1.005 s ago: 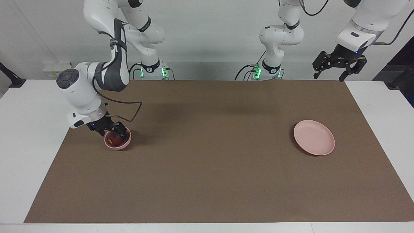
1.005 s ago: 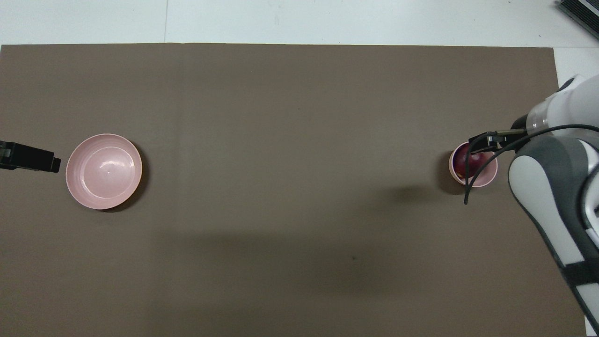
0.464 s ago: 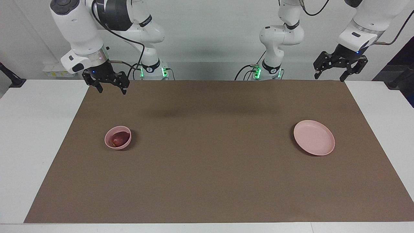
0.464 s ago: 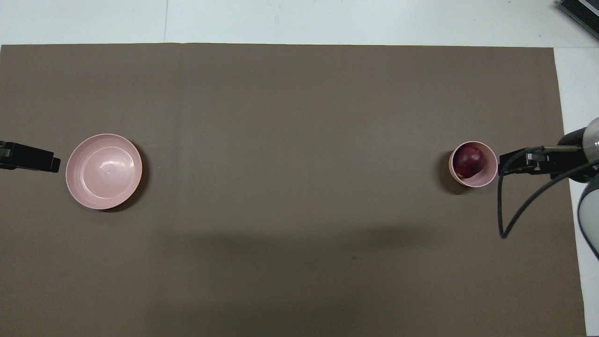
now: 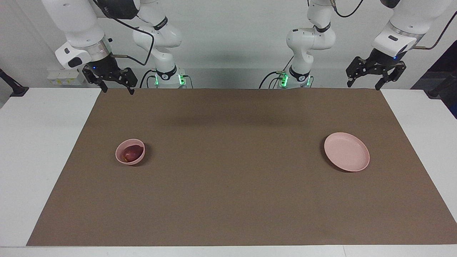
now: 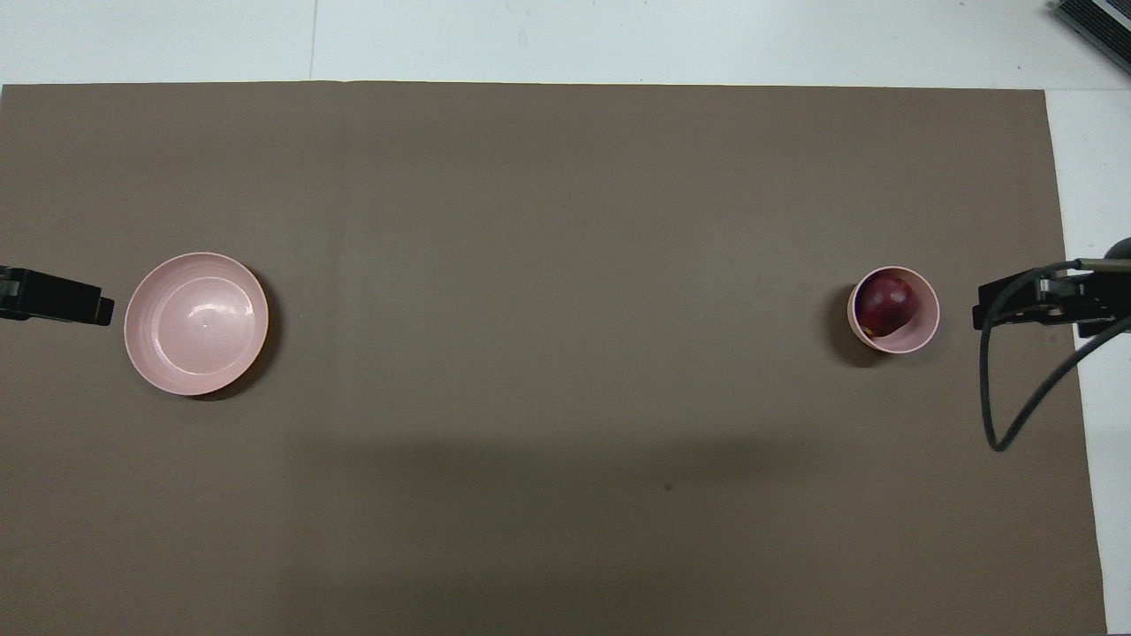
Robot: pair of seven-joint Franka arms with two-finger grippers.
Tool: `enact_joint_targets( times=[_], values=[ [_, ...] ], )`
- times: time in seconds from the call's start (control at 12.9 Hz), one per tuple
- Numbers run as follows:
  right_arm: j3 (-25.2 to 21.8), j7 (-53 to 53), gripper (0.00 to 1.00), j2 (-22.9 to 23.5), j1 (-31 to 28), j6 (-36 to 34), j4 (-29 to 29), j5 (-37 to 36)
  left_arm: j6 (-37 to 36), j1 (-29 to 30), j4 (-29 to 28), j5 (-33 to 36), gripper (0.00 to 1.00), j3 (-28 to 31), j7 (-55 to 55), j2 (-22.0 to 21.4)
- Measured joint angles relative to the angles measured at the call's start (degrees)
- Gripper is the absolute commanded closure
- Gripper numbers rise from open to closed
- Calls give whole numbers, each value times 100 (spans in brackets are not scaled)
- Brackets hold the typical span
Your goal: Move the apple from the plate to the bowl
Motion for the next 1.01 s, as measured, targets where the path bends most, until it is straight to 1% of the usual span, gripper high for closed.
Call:
enact_joint_targets(
  times=[0.39,0.62,1.01],
  values=[
    [3,0,0,46,8,-16,14,-3,0,0,0,0,0,1,0,0],
    [-1,-18,0,81,-9,-331,142,-8,0,0,0,0,0,1,0,0],
    [-22,-20,0,156,-18,-351,263,2,0,0,0,0,0,1,0,0]
  ],
)
